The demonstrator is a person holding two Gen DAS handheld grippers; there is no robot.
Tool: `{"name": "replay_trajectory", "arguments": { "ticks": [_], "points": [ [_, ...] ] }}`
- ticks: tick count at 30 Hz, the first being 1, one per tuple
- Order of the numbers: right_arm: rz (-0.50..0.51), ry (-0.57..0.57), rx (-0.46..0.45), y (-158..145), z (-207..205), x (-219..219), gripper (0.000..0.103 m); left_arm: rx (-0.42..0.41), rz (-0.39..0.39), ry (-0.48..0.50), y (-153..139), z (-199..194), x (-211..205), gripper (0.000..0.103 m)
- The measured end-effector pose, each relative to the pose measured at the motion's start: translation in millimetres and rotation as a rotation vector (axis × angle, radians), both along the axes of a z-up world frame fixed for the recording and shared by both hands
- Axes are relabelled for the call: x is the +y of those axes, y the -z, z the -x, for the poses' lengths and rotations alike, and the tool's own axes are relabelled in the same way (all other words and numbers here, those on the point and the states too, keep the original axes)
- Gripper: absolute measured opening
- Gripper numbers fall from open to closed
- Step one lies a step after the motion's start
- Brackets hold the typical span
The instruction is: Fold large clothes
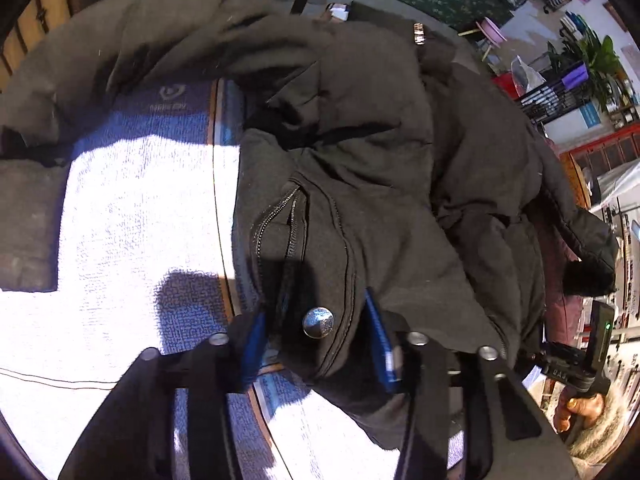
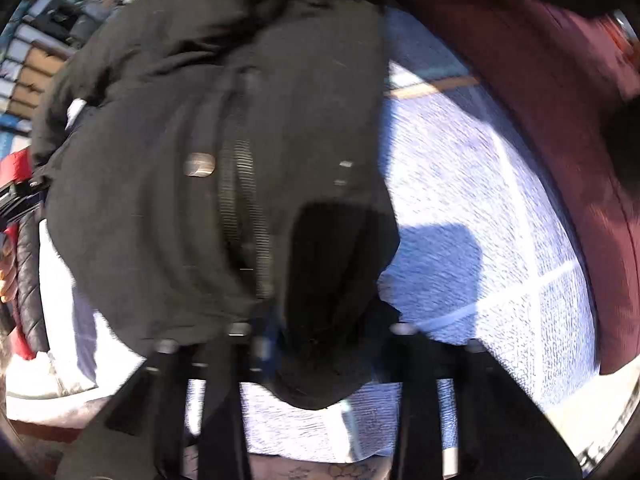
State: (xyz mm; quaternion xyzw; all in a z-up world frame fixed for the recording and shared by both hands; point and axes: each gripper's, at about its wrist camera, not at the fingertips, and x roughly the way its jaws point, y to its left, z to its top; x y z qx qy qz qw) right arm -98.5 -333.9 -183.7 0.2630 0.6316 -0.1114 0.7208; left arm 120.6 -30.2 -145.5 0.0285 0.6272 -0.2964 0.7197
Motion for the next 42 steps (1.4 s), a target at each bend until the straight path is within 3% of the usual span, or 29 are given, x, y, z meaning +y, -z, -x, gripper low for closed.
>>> {"name": "replay_trajectory", "arguments": {
  "ticks": [3,7,10,12,15,17,19,21,23,25,28,31,33,36,38,39,41,42],
  "points": [
    [-0.065,-0.043,-0.067,-33,-3,4,0.014,-0.054,0.018,0.063,-32,12,-1,0.036],
    [-0.282,-0.015,-0.195,-98,12,-6,0.012,-0.105,0.014,0.109,-88,31,0,0.031],
    [-0.38,-0.008,-0.273,-138,23,-14,0.012,-0.132,0.04,0.083,-134,43,21,0.03],
    [-0.407,0.003,-0.299,-146,33,-27,0.012,-0.132,0.044,0.039,-142,44,36,0.03],
    [-0.329,0.001,-0.223,-126,48,-42,0.012,-0.075,0.016,-0.047,-121,38,58,0.031],
    [-0.335,0.018,-0.152,-96,54,-53,0.012,0.023,0.026,-0.093,-90,37,68,0.036],
    [-0.331,0.074,-0.058,-63,57,-53,0.015,0.117,-0.033,-0.149,-51,38,67,0.042],
    [-0.304,0.177,0.079,-23,62,-57,0.028,0.139,-0.073,-0.199,-29,41,66,0.044],
    [-0.295,0.298,0.17,0,73,-65,0.05,0.14,-0.024,-0.217,-26,42,66,0.054],
    [-0.263,0.348,0.136,-2,84,-70,0.058,0.091,-0.03,-0.231,-33,43,73,0.081],
    [-0.19,0.272,0.093,-15,84,-66,0.074,0.011,-0.035,-0.22,-41,44,92,0.089],
    [-0.118,0.138,0.065,-25,80,-48,0.082,-0.028,-0.127,-0.154,-26,49,111,0.089],
    [-0.101,0.073,0.07,-17,72,-37,0.082,-0.008,-0.144,-0.095,-14,62,117,0.089],
    [-0.132,0.031,0.085,0,63,-21,0.082,0.05,-0.078,-0.052,4,85,117,0.089],
    [-0.136,-0.007,0.095,12,61,-14,0.08,0.068,-0.077,-0.043,20,102,115,0.089],
    [-0.124,-0.031,0.108,15,65,-13,0.074,0.067,-0.083,-0.047,25,111,113,0.089],
    [-0.125,-0.072,0.118,12,61,-6,0.041,0.06,-0.054,-0.046,29,125,105,0.082],
    [-0.129,-0.081,0.107,7,60,-6,0.032,0.061,-0.035,-0.03,27,130,98,0.067]
  ]
}}
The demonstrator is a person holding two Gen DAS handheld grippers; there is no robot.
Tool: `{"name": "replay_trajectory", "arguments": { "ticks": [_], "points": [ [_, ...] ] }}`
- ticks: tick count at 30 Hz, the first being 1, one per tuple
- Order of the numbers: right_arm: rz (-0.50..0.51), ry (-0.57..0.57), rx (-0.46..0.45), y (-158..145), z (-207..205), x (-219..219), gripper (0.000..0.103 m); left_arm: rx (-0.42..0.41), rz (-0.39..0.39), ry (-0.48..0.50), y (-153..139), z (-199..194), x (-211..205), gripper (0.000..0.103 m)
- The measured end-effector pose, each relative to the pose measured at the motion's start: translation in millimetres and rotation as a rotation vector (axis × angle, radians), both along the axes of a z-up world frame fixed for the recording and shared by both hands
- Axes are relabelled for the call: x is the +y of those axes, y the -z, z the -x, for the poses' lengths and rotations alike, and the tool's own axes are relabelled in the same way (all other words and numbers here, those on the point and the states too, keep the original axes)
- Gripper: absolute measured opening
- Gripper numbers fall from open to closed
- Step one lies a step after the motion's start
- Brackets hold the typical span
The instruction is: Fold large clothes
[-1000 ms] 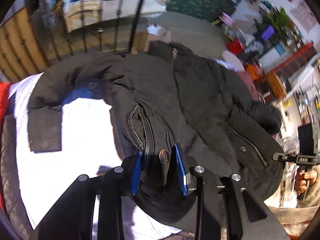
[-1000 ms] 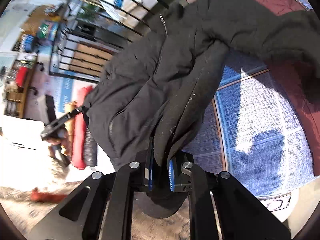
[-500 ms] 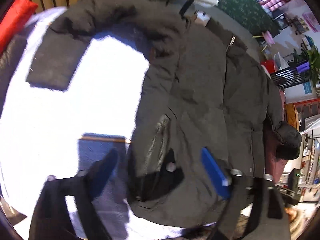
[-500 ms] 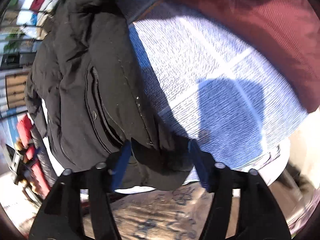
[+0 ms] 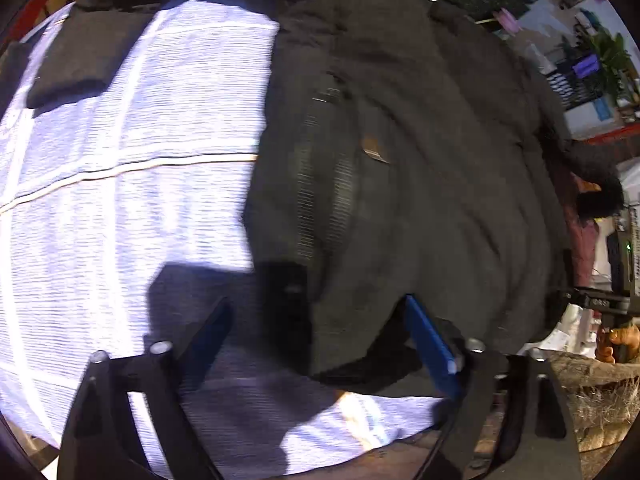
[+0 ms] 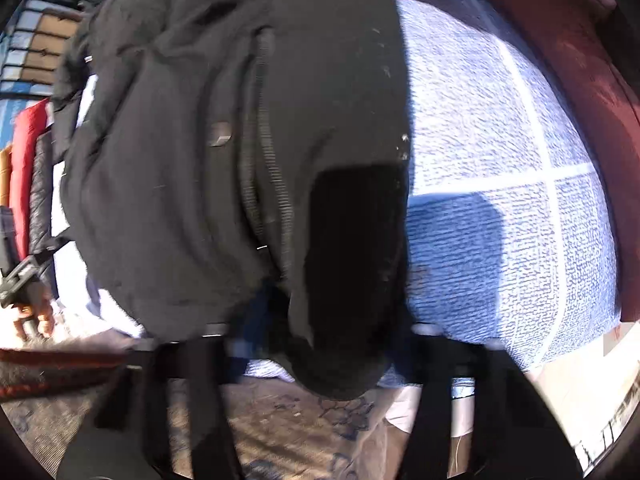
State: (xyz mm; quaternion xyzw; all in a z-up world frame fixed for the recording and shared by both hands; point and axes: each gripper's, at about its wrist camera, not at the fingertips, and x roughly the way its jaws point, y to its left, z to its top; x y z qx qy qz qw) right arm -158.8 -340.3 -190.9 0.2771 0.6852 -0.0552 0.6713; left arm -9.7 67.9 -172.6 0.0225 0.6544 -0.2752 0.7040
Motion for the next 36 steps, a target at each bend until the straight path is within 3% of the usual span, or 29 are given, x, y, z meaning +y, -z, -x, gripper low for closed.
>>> {"name": "replay_trajectory", "arguments": {
  "ticks": [1,4,6,8,11,12,14,16,18,20,21,23,26,31,33,34,36],
  "points": [
    [0.0,-0.009,-0.01,-8,0,-3,0.022,-0.02,-0.03,0.013,-2,4,-8,0.062],
    [-0.064,0.023,-0.052,-28,8,-17,0.017,-0.057,-0.038,0.044,-21,9,-20,0.042],
    [-0.114,0.05,-0.091,-47,15,-27,0.016,-0.039,0.053,0.011,-53,5,-14,0.039],
    [-0.142,0.064,-0.13,-67,17,-31,0.016,-0.092,0.107,0.025,-94,7,-10,0.035],
    [-0.15,0.043,-0.112,-74,24,-36,0.018,-0.1,0.033,0.075,-110,9,-8,0.035],
    [-0.107,0.025,-0.077,-67,25,-36,0.022,-0.089,-0.02,0.077,-101,8,-7,0.036],
    [0.052,0.004,0.03,-48,32,-38,0.053,-0.058,-0.157,0.068,-71,6,-5,0.039],
    [0.183,-0.01,0.122,-34,29,-32,0.055,-0.035,-0.288,0.024,-41,6,9,0.039],
    [0.183,0.027,0.082,-41,31,-35,0.055,-0.011,-0.308,-0.048,-34,1,30,0.04],
    [0.206,0.042,0.017,-60,27,-33,0.057,-0.022,-0.286,-0.146,-41,-5,46,0.054],
    [0.233,0.018,-0.02,-70,21,-30,0.058,-0.047,-0.273,-0.17,-48,-10,52,0.069],
    [0.271,-0.057,-0.087,-85,8,-16,0.073,-0.121,-0.226,-0.18,-64,-15,49,0.078],
    [0.291,-0.213,-0.135,-88,-25,27,0.081,-0.164,-0.208,-0.075,-71,-19,23,0.079],
    [0.321,-0.468,-0.116,-56,-57,89,0.081,-0.123,-0.111,0.087,-54,2,-39,0.08],
    [0.395,-0.533,-0.047,-28,-58,93,0.085,-0.109,-0.147,0.172,-42,17,-61,0.088],
    [0.427,-0.554,0.031,-5,-56,90,0.086,-0.105,-0.192,0.216,-29,24,-71,0.088],
    [0.378,-0.528,0.051,11,-52,78,0.092,-0.108,-0.27,0.269,-8,32,-84,0.09]
  ]
}}
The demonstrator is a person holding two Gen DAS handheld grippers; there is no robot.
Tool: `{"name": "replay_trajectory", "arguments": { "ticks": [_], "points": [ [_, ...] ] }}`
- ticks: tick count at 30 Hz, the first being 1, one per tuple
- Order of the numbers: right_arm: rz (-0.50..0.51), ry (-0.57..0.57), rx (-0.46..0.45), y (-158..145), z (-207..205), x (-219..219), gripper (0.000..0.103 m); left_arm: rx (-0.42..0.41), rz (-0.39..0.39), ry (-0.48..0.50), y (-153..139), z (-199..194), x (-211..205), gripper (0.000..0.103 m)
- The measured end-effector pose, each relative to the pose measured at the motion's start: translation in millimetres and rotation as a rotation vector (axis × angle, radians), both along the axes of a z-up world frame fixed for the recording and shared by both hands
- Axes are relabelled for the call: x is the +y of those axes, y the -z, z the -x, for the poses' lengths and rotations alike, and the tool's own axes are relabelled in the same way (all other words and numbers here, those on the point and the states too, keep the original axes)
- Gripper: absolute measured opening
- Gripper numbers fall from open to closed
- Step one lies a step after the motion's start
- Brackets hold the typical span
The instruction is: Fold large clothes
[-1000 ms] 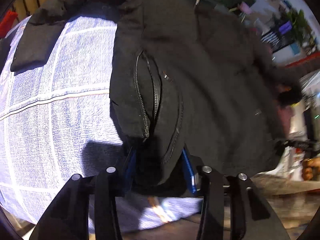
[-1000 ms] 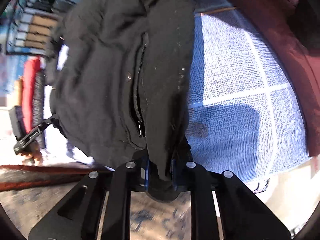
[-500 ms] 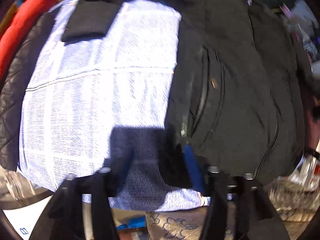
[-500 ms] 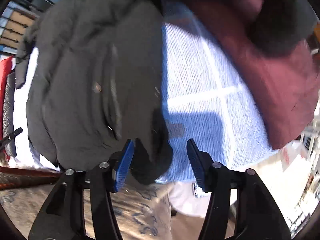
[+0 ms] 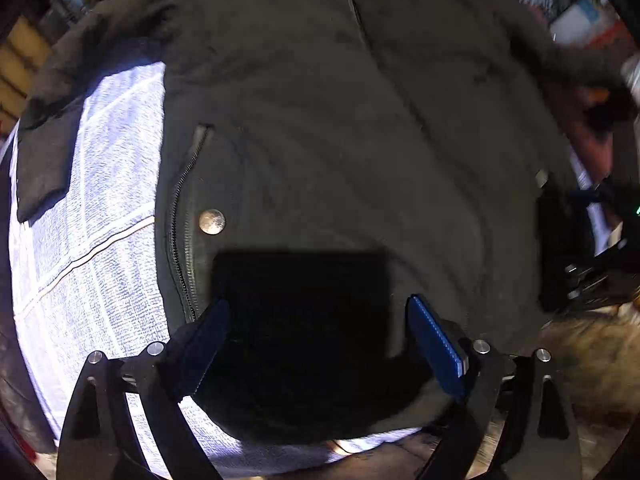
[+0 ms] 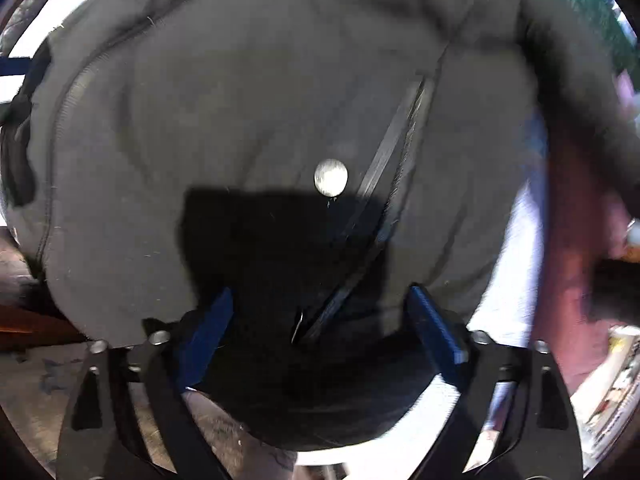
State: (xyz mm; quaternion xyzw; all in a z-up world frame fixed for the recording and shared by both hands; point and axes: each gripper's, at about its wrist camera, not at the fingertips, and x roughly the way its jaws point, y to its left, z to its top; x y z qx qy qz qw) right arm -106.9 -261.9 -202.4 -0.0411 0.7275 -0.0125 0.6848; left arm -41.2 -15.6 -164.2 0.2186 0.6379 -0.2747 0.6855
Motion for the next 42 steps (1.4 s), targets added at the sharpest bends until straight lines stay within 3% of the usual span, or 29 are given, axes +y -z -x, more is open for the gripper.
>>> {"name": "replay_trajectory", "arguments": {
  "ticks": [3,7,10,17,19,21,26,30,35,37,39,42],
  "points": [
    [-0.003,0.016,0.01,3,-3,-4,0.095,0.001,-0.029,0.034,17,4,-13,0.097],
    [0.039,0.037,0.037,11,-8,-2,0.097,0.056,-0.044,0.002,37,-1,-18,0.098],
    [0.049,0.034,0.008,16,-9,-1,0.098,0.085,-0.057,-0.006,48,-4,-21,0.098],
    [0.033,0.036,-0.021,19,-6,2,0.098,0.057,-0.075,-0.019,48,7,-32,0.098],
    [0.028,0.048,-0.005,8,7,-4,0.098,0.052,-0.078,-0.02,38,18,-33,0.098],
    [-0.005,0.106,-0.047,-7,6,-8,0.098,0.042,-0.087,-0.031,30,20,-33,0.098],
    [-0.169,0.46,-0.289,-74,16,-74,0.098,-0.073,-0.051,-0.061,-4,24,-31,0.097],
    [-0.388,0.879,-0.505,-116,54,-152,0.098,-0.081,-0.051,-0.081,-15,23,-30,0.097],
    [-0.644,1.346,-0.749,-137,107,-225,0.098,-0.068,-0.07,-0.079,-14,20,-31,0.097],
    [-0.726,1.468,-0.806,-131,119,-242,0.098,-0.054,-0.072,-0.071,-15,7,-22,0.097],
    [-0.753,1.517,-0.829,-130,122,-255,0.094,-0.055,-0.074,-0.055,-16,8,-24,0.097],
    [-0.731,1.559,-0.867,-124,127,-264,0.074,-0.081,-0.076,-0.024,-23,14,-29,0.097]
  ]
}}
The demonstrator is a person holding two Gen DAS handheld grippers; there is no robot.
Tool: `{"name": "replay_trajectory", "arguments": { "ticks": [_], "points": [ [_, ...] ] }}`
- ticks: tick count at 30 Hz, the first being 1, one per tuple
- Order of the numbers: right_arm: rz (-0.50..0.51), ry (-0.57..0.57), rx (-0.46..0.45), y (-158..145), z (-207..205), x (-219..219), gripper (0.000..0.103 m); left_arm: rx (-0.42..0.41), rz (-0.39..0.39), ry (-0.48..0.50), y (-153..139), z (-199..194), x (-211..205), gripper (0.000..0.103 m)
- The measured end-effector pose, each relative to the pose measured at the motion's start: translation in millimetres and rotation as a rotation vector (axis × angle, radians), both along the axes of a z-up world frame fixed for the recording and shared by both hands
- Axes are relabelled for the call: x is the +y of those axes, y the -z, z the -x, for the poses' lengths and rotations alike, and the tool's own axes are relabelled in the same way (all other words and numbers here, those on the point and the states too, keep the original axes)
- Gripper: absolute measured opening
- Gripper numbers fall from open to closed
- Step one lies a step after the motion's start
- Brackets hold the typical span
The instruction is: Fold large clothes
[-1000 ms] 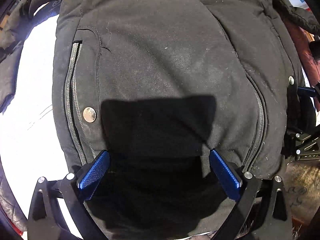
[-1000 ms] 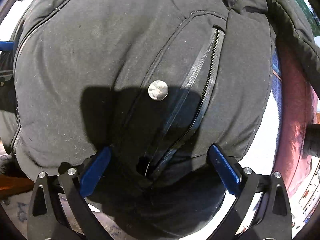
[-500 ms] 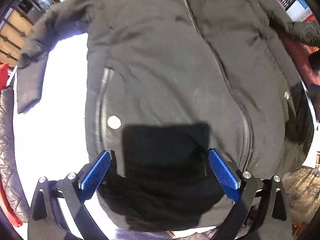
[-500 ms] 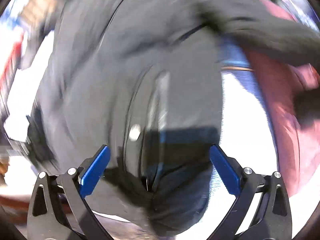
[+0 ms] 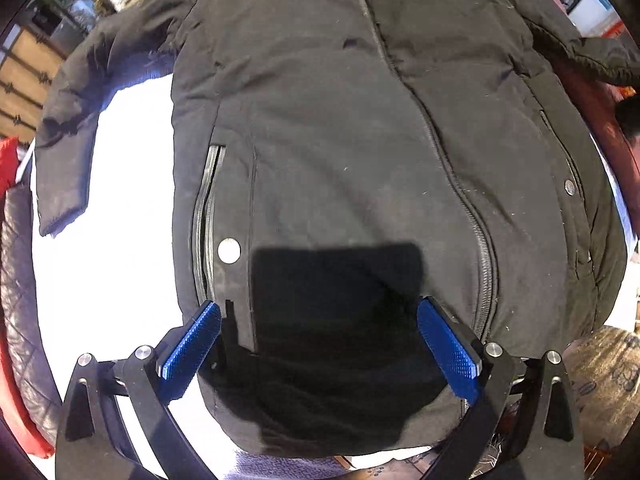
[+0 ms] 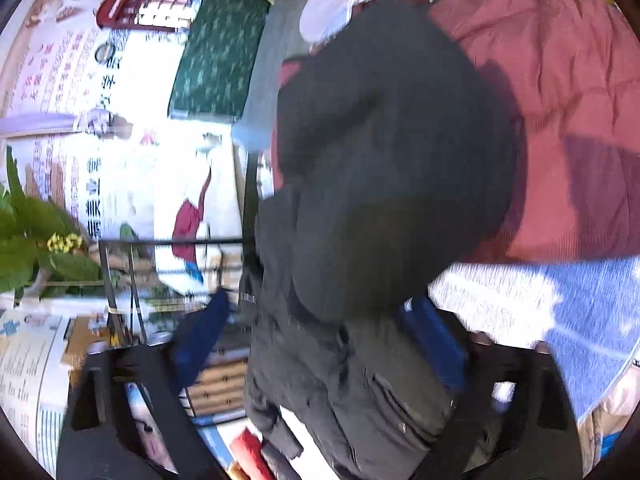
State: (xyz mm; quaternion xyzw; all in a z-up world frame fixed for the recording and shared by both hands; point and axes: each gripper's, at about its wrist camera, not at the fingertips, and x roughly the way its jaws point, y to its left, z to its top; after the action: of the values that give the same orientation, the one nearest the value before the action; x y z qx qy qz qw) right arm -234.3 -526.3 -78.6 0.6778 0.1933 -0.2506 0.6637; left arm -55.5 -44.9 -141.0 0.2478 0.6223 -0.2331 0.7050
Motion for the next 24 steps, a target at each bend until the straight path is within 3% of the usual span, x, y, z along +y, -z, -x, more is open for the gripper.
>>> {"name": "replay_trajectory", "arguments": {
  "ticks": [4,8,10,12,15,17,19,21,24],
  "points": [
    [-0.09,0.13,-0.027,16,19,-16,0.044,-0.02,-0.02,0.024,-3,5,-4,0.097],
    [0.0,0.157,0.056,1,27,-34,0.025,-0.012,-0.037,0.024,2,4,-3,0.097],
    [0.002,0.184,0.053,-9,36,-44,0.021,-0.009,-0.037,0.02,2,2,-4,0.097],
    [0.047,0.189,0.056,-29,47,-51,0.02,-0.016,-0.037,0.023,0,3,-6,0.097],
    [0.263,0.122,0.13,-68,40,-58,0.019,-0.032,-0.043,0.032,-3,3,-9,0.097],
    [0.329,0.086,0.131,-82,32,-61,0.019,-0.038,-0.039,0.041,-4,2,-10,0.097],
    [0.315,0.086,0.134,-78,30,-66,0.019,-0.036,-0.039,0.046,-2,1,-11,0.097],
    [0.257,0.089,0.237,-61,28,-71,0.021,-0.03,-0.043,0.046,-1,1,-12,0.097],
    [0.203,0.094,0.309,-33,33,-78,0.036,-0.033,-0.04,0.044,-1,1,-13,0.097]
  ]
}}
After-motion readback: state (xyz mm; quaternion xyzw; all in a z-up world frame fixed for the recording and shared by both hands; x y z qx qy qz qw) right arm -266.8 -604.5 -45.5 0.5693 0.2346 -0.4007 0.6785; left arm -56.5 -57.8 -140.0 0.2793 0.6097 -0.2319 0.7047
